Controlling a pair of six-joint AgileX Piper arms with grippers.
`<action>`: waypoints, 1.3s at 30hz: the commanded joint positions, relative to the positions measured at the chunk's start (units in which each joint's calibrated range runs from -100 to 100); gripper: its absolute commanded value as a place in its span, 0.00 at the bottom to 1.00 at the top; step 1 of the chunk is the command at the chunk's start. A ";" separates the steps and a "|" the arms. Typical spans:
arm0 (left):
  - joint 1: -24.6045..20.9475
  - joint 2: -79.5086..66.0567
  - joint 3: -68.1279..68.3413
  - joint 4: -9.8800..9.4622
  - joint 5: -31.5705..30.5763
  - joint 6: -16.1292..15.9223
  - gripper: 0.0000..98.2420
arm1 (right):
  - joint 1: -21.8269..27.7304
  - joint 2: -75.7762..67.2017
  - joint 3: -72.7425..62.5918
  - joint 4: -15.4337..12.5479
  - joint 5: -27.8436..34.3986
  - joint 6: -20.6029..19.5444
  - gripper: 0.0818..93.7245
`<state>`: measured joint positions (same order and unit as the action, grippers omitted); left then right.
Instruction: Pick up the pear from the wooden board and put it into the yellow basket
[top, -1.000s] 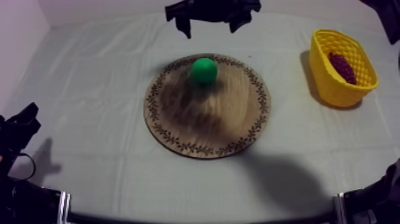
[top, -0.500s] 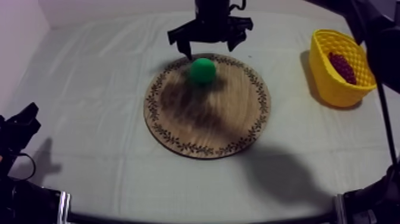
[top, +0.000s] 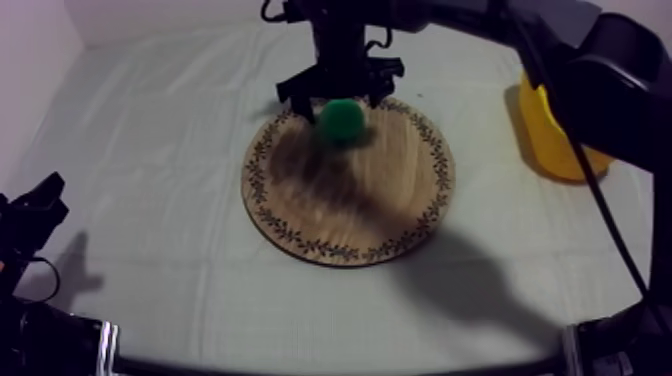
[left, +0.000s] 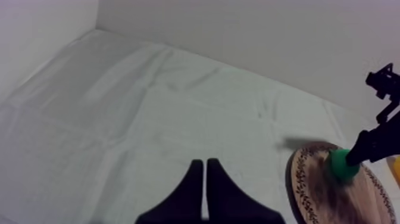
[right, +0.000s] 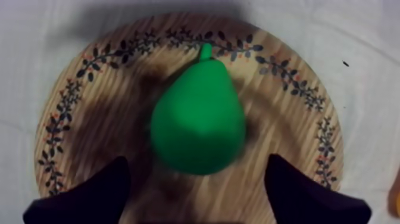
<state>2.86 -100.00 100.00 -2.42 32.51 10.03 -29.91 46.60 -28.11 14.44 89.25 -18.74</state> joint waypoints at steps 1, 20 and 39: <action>0.00 0.00 0.00 0.00 -0.01 0.01 0.00 | 0.07 1.34 -1.05 0.16 -0.05 0.03 0.68; 0.00 0.00 0.00 0.00 -0.01 0.01 0.00 | 1.35 9.99 -8.11 -0.13 -0.65 0.49 0.53; 0.00 0.00 0.00 0.00 -0.01 0.01 0.00 | 2.58 -3.70 1.69 -0.51 -1.51 2.65 0.32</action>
<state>2.86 -100.00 100.00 -2.42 32.51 10.03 -27.45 46.14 -28.35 13.77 88.10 -16.32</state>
